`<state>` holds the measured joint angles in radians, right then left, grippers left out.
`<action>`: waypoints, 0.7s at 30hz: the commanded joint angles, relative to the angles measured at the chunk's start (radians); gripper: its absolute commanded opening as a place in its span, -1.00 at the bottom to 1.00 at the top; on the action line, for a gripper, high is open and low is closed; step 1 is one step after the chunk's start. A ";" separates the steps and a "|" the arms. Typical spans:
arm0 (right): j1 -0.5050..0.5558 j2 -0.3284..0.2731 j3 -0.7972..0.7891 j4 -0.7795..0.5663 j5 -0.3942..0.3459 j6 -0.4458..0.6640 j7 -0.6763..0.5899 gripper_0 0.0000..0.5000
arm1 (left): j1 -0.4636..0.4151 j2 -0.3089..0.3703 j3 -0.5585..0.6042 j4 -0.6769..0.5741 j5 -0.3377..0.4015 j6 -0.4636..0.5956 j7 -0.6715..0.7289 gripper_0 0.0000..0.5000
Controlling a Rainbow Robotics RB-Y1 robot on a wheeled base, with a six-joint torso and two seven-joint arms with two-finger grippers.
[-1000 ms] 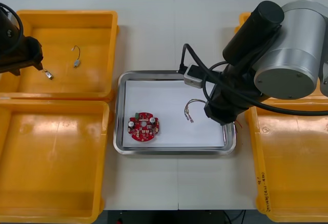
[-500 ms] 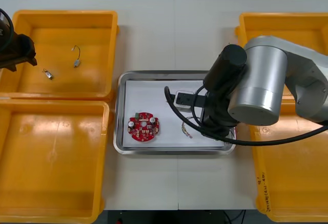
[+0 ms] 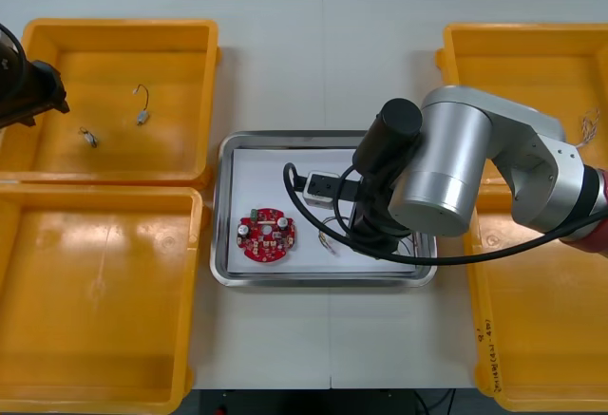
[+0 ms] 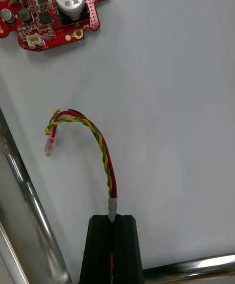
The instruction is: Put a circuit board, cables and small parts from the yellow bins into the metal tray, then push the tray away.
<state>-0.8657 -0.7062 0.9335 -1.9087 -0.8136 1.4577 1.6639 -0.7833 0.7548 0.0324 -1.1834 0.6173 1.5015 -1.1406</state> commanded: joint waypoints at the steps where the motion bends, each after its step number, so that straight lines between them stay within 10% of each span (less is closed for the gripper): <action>1: -0.004 0.010 0.021 -0.007 0.017 -0.010 0.023 -1.00 | -0.051 -0.012 -0.017 0.024 -0.013 -0.066 -0.131 1.00; 15: 0.027 -0.004 0.053 0.008 0.067 -0.051 0.030 -0.99 | -0.050 -0.061 -0.077 0.096 -0.011 -0.168 -0.131 1.00; 17: 0.031 -0.006 0.053 0.010 0.073 -0.051 0.030 -0.60 | -0.050 -0.072 -0.078 0.103 -0.011 -0.172 -0.133 1.00; 21: 0.040 -0.009 0.053 0.002 0.091 -0.051 0.027 0.82 | -0.050 -0.086 -0.098 0.107 -0.019 -0.175 -0.130 1.00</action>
<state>-0.8415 -0.7057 0.9764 -1.8959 -0.7452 1.4168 1.6657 -0.7835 0.6882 -0.0339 -1.0747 0.6129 1.3411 -1.1750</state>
